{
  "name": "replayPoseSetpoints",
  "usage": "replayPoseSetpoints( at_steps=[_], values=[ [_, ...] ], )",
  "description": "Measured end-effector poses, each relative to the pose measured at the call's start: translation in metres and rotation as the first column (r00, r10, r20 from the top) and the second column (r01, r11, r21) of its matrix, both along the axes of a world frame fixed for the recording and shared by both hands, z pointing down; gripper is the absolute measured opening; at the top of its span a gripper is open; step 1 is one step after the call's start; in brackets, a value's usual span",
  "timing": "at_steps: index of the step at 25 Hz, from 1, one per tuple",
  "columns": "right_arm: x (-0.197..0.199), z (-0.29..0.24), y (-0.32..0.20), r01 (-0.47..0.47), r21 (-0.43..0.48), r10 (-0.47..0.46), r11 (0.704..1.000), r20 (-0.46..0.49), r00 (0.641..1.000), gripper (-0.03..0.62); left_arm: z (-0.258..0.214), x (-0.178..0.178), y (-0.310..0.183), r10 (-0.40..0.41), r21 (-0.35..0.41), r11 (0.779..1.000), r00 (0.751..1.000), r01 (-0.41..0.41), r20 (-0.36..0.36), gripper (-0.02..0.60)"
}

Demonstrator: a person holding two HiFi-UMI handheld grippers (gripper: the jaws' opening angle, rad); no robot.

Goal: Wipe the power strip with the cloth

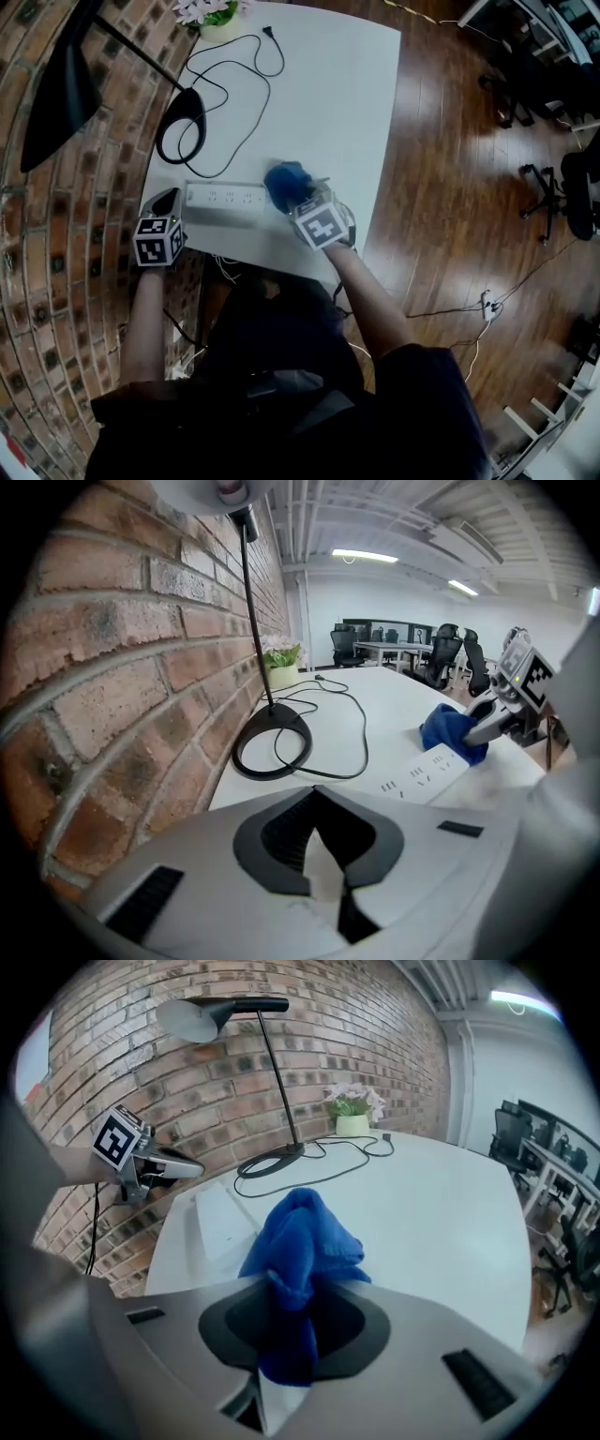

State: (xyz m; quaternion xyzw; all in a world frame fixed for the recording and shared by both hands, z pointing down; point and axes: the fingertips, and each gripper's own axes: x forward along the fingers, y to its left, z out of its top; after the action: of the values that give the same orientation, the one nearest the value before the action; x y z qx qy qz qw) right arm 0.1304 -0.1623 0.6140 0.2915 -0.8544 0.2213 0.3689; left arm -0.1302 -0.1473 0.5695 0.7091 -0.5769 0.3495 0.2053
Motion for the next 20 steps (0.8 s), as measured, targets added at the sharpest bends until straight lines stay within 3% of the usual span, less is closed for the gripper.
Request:
replayPoseSetpoints(
  at_steps=[7,11,15,20],
  values=[
    [0.021,-0.036,0.015,0.026,0.010,-0.025,1.000,-0.090,0.996,0.074,0.013,0.003,0.000,0.110,-0.034,0.993,0.994,-0.111,-0.024,0.002],
    [-0.001,-0.054,0.019,0.052,0.045,-0.045,0.998,-0.140,0.989,0.074,0.014,0.005,-0.007,0.177,-0.020,0.984,0.984,-0.178,-0.035,0.002],
    [-0.027,-0.050,0.021,0.057,-0.006,-0.057,0.998,-0.161,0.985,0.075,0.021,0.011,-0.004,0.228,-0.027,0.973,0.972,-0.230,-0.059,0.002],
    [-0.052,-0.042,0.010,0.058,0.001,-0.057,0.998,-0.194,0.979,0.075,0.018,0.025,0.001,0.287,-0.031,0.957,0.956,-0.289,-0.058,0.005]
  ],
)
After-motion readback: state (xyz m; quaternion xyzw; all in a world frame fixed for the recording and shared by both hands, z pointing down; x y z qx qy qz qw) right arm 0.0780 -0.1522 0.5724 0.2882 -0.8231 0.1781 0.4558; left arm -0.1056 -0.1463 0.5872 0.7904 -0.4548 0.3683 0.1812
